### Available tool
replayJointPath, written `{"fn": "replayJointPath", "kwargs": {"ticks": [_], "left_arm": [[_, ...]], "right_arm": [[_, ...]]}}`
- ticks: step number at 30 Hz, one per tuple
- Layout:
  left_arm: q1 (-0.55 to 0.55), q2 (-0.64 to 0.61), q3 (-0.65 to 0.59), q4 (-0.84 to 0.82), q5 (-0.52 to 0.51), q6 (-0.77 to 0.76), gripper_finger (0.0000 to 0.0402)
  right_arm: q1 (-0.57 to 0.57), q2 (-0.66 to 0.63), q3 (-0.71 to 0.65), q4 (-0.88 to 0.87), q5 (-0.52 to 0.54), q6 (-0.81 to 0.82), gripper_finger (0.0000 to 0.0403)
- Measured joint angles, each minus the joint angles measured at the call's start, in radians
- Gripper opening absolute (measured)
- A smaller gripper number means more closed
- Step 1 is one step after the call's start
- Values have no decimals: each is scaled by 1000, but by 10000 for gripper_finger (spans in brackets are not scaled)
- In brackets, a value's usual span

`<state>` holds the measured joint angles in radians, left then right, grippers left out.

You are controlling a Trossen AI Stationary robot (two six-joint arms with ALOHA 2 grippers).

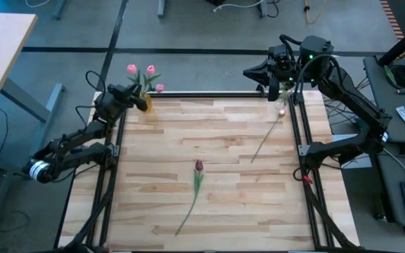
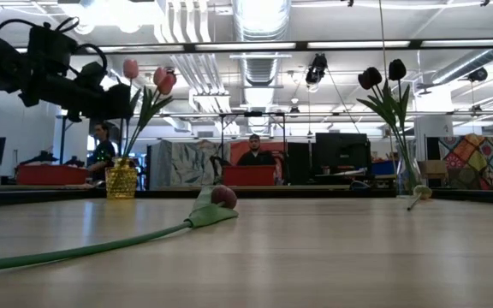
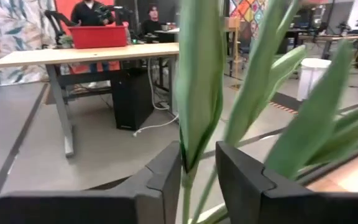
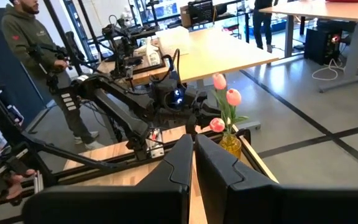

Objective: Sort flowers into vase by color
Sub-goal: Put the pink tulip into the yellow vase

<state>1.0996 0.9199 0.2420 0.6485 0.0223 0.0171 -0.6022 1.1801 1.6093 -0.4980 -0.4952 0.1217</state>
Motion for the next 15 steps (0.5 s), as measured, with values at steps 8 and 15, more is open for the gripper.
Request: {"fn": "replayJointPath", "kwargs": {"ticks": [8,15], "left_arm": [[0,-180,57,-328,69,0,118],[-1,-282,170,-654,128,29,121]], "right_arm": [[0,0,0,1,-1,-19,13],[0,0,0,1,-1,-44,13]]}}
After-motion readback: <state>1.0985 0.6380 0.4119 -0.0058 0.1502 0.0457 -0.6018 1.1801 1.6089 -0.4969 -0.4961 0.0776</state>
